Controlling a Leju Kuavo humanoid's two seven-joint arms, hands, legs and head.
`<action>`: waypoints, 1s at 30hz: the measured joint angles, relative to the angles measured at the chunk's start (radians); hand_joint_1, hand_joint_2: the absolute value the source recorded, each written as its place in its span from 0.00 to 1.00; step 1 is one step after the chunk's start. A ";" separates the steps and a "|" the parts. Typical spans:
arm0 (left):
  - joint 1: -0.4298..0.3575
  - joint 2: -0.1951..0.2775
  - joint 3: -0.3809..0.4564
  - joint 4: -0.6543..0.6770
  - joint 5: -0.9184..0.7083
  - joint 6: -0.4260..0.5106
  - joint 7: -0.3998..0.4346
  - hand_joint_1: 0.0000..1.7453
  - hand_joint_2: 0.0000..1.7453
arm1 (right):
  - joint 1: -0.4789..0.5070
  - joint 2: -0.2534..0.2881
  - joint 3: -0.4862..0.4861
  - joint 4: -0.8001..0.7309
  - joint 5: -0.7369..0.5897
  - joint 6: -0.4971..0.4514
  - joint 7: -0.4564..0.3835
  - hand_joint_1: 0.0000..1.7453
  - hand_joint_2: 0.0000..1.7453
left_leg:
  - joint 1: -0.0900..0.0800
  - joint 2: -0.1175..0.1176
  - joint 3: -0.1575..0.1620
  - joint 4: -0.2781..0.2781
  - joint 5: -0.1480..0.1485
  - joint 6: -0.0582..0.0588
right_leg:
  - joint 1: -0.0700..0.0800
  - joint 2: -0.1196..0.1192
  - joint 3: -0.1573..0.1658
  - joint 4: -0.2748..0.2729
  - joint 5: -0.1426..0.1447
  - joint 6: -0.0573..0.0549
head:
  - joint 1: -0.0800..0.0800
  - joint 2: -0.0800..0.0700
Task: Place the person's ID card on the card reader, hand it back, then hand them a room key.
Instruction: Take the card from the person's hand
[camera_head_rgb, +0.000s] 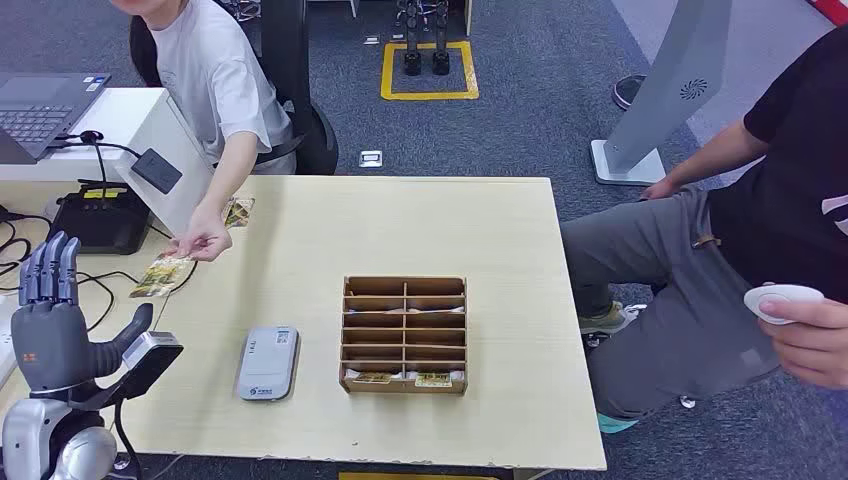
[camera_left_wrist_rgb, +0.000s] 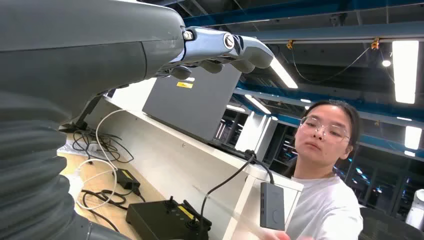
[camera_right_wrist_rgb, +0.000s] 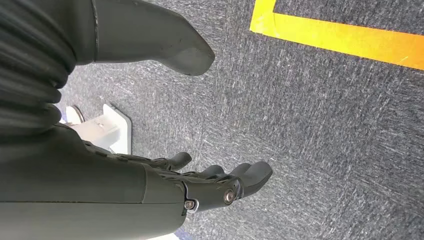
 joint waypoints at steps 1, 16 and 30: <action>0.000 0.000 0.000 0.000 0.000 0.000 0.000 0.00 1.00 | 0.000 0.000 0.000 0.000 0.000 0.000 0.000 0.00 1.00 | 0.000 0.000 0.000 0.000 0.000 0.000 | 0.000 0.000 0.000 0.000 0.000 0.000 | 0.000 0.000; 0.000 0.010 0.000 0.008 0.001 -0.021 0.000 1.00 1.00 | 0.000 0.002 -0.009 0.000 0.013 0.000 -0.001 0.00 1.00 | 0.000 0.000 0.000 0.000 0.000 0.000 | 0.000 0.000 0.000 0.000 0.000 0.000 | 0.000 0.000; 0.002 0.014 -0.001 0.010 0.027 -0.021 -0.022 1.00 1.00 | 0.000 0.002 -0.020 0.000 0.021 0.000 -0.001 0.00 1.00 | 0.000 0.000 0.000 0.000 0.000 0.000 | 0.000 0.000 0.000 0.000 0.000 0.000 | 0.000 0.000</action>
